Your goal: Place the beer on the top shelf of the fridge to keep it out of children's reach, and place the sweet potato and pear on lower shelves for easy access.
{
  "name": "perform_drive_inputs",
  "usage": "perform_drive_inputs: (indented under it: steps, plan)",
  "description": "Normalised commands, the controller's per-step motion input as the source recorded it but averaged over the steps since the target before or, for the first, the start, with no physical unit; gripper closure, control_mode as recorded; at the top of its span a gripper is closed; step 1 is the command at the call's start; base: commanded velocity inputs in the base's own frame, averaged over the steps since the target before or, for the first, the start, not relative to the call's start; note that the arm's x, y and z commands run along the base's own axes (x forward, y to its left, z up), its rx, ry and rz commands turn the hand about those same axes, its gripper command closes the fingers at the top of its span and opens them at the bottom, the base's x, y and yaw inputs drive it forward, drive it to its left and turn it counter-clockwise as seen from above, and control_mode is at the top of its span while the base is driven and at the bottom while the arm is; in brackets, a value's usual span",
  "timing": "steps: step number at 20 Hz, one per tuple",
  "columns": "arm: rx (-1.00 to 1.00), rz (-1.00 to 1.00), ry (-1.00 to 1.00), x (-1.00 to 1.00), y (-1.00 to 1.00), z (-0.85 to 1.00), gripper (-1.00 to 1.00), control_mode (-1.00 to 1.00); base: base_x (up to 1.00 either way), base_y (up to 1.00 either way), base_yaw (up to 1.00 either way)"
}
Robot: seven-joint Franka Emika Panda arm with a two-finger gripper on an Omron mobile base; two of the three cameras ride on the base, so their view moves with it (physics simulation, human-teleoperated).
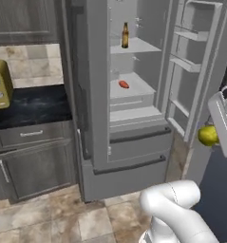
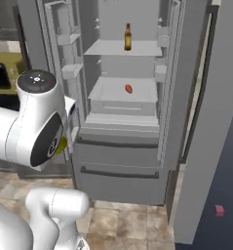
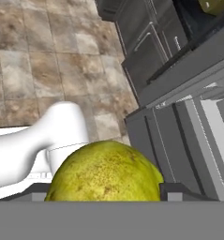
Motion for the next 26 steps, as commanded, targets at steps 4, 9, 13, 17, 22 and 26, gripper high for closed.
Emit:
perform_drive_inputs:
  steps: [4, 9, 13, 17, 22, 26]
  plan:
    - [0.0, 0.0, 0.0, 0.0, 0.0, 0.0, 1.0, 1.0, 0.34, -0.33, 0.41]
    - [0.0, 0.0, 0.0, 0.0, 0.0, 0.0, 1.0, 1.0, 0.35, -0.4, 0.36]
    - [0.0, 0.0, 0.0, 0.0, 0.0, 0.0, 1.0, 1.0, 0.38, -0.49, 0.19]
    - [0.0, 0.0, 0.0, 0.0, 0.0, 0.0, 1.0, 1.0, 0.47, -0.28, 0.04]
    - [0.0, 0.0, 0.0, 0.0, 0.0, 0.0, 1.0, 1.0, 0.59, -0.03, 0.0]
    - [0.0, 0.0, 0.0, 0.0, 0.0, 0.0, 1.0, 1.0, 0.61, 0.0, 0.0]
